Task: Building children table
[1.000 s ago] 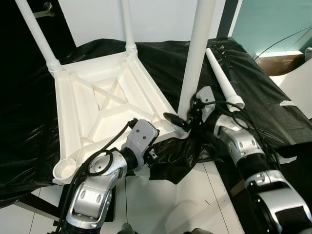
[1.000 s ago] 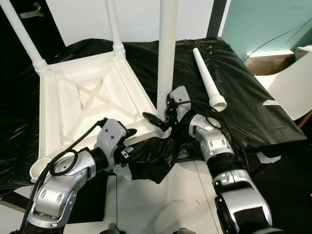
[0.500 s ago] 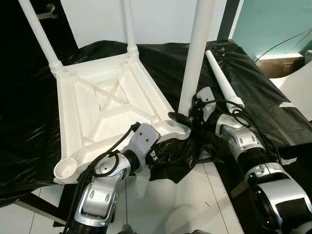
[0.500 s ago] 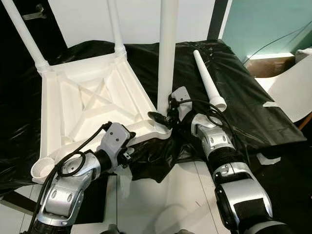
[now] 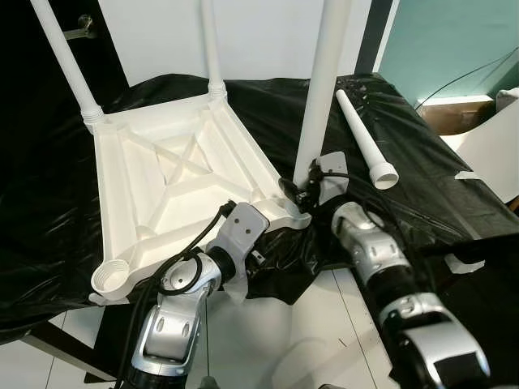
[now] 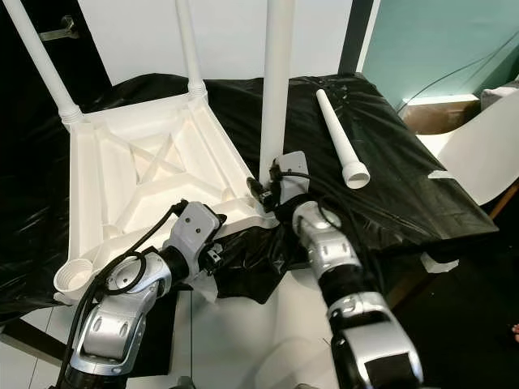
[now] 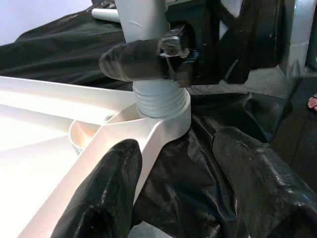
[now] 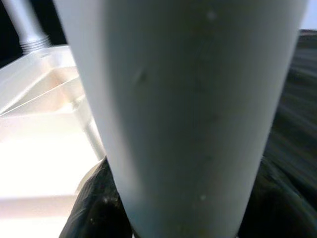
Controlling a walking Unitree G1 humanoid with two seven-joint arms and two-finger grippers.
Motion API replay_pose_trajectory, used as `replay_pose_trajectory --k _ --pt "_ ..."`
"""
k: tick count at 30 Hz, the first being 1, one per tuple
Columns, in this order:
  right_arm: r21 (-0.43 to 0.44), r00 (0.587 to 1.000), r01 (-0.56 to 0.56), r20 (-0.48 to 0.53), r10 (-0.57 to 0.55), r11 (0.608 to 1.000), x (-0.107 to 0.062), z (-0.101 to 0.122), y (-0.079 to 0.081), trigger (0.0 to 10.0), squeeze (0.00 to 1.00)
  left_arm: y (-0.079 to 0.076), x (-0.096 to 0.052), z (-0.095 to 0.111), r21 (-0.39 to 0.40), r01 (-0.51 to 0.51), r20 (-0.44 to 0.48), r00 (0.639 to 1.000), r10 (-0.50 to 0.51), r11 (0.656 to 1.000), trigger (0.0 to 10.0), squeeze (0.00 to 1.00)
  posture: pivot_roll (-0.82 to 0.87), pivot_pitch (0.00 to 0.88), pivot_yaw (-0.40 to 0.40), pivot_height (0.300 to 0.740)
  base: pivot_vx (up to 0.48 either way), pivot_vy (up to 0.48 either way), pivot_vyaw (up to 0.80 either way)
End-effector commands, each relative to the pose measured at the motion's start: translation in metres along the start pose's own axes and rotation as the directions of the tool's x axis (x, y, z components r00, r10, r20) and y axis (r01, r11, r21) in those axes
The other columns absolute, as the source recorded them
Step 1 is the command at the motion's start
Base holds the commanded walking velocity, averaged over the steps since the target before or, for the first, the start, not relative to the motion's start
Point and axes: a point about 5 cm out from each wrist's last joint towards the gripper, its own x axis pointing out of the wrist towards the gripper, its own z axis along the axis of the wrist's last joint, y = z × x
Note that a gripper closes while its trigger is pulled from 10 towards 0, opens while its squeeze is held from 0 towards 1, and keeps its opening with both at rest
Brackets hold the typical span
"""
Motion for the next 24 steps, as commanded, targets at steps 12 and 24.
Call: replay_pose_trajectory --k 12,24 --pt "0.06 0.997 0.073 -0.019 -0.072 0.996 -0.006 -0.008 0.011 10.0 0.0 0.014 -0.001 -0.002 0.009 -0.262 -0.004 0.965 0.262 0.965 10.0 0.0 0.05 0.0 -0.013 0.74 0.0 0.0 0.0" --pt "0.025 0.992 -0.05 0.117 0.046 0.998 -0.02 0.008 -0.003 10.0 1.0 0.012 0.001 -0.004 0.022 -0.253 -0.001 0.967 0.253 0.967 10.0 0.0 0.05 0.0 -0.02 0.74 0.0 0.0 0.0"
